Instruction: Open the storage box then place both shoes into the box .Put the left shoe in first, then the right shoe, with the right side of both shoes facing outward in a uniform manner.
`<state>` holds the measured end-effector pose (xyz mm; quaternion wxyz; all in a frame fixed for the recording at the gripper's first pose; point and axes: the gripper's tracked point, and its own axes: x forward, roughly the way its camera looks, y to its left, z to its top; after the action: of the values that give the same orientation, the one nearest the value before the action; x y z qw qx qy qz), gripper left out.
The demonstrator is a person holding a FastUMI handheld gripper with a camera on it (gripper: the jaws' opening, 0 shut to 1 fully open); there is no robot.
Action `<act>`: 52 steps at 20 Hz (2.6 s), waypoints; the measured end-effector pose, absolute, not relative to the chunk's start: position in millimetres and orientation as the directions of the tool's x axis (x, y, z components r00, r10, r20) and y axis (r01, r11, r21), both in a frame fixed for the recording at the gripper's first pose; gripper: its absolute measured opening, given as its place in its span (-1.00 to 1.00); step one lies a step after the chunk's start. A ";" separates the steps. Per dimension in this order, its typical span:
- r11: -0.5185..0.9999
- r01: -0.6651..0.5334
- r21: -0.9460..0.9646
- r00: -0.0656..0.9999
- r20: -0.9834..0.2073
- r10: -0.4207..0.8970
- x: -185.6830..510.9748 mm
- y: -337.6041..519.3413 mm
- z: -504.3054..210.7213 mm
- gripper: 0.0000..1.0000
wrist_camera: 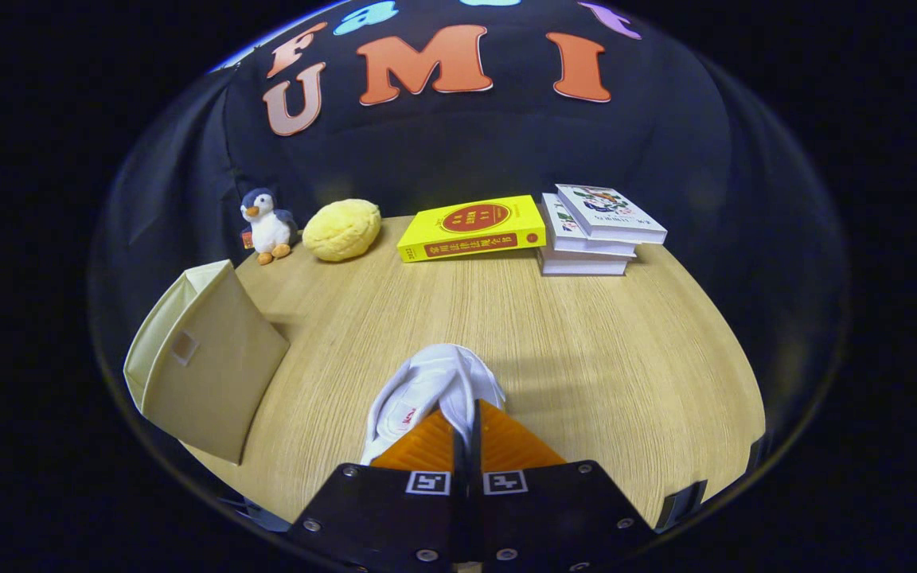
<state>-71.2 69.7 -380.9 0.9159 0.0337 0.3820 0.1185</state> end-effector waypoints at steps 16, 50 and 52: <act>0.874 -0.409 0.261 0.710 -0.511 0.485 -53.1 255.6 -214.7 -0.99; 0.893 -0.371 0.254 0.692 -0.567 0.448 -73.9 307.9 -213.9 0.14; 0.904 -0.354 0.241 0.724 -0.542 0.428 -62.7 280.5 -205.9 0.30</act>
<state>-62.7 280.5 -205.9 0.9263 0.0605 0.3062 0.2108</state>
